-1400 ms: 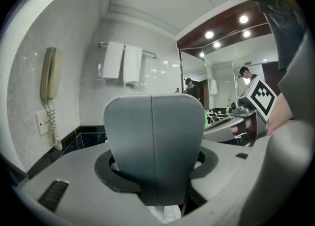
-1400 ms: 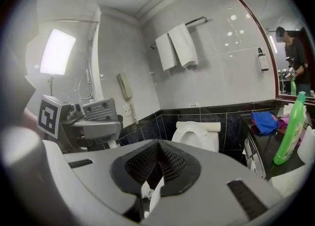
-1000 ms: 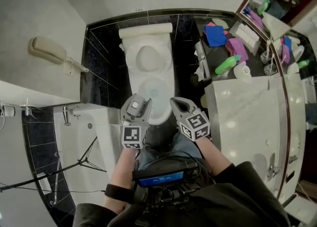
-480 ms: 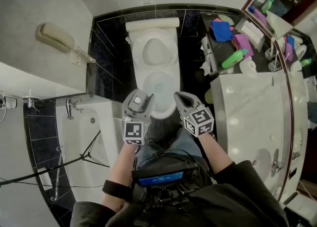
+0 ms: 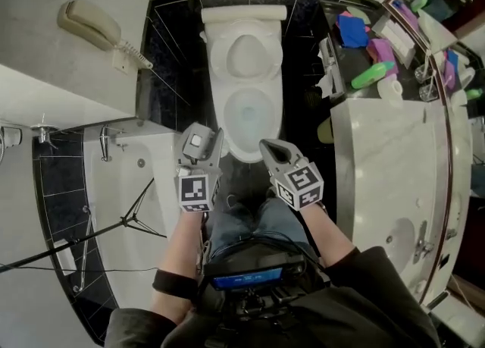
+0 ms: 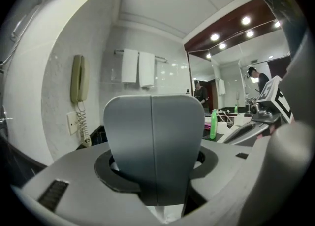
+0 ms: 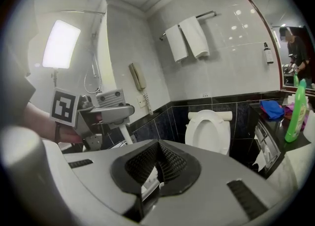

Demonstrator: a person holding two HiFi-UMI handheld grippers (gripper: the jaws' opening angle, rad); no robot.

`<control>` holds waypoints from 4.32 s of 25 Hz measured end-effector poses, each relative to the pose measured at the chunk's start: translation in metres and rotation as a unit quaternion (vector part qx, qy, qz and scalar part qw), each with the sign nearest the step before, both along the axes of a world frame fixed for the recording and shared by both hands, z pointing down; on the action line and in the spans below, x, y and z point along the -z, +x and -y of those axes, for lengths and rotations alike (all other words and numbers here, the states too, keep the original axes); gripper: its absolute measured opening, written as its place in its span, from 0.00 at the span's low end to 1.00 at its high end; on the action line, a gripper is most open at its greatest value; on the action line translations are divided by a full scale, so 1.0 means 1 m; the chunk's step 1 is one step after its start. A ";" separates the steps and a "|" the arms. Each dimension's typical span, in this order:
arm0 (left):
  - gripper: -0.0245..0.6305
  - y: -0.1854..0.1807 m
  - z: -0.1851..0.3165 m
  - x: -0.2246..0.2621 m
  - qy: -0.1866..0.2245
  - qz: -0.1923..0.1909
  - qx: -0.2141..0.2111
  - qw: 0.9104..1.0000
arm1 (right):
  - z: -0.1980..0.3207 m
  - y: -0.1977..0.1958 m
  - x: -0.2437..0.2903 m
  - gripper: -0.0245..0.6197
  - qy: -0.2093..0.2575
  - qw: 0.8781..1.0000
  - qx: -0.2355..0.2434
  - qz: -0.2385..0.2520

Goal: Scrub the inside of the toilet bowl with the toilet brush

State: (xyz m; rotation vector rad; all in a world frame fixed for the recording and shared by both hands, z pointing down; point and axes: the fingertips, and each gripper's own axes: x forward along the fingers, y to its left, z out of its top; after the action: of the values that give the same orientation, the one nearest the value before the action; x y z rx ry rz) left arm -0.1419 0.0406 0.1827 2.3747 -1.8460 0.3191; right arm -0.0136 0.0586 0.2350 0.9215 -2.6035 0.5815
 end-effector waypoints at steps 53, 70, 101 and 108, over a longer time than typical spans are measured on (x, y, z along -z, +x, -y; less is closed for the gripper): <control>0.42 -0.201 0.083 -0.597 -0.024 0.016 0.135 0.990 | 0.088 -0.216 -0.501 0.05 -0.018 0.988 0.152 -0.026; 0.42 -0.223 0.089 -0.670 -0.041 0.010 0.144 0.989 | 0.107 -0.232 -0.521 0.05 -0.011 0.989 0.149 -0.019; 0.71 -0.204 0.063 -0.746 -0.142 0.026 0.109 0.984 | 0.107 -0.243 -0.531 0.05 -0.014 0.987 0.158 -0.018; 0.82 -0.203 0.049 -0.712 -0.176 0.022 0.100 0.979 | 0.100 -0.228 -0.504 0.05 -0.027 0.988 0.147 -0.028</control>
State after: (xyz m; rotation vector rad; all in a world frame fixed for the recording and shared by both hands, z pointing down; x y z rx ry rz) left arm -0.3452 -0.0084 0.8943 1.9488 -1.8454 0.6212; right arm -0.2413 -0.0411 0.7392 0.5137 -2.5927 0.5336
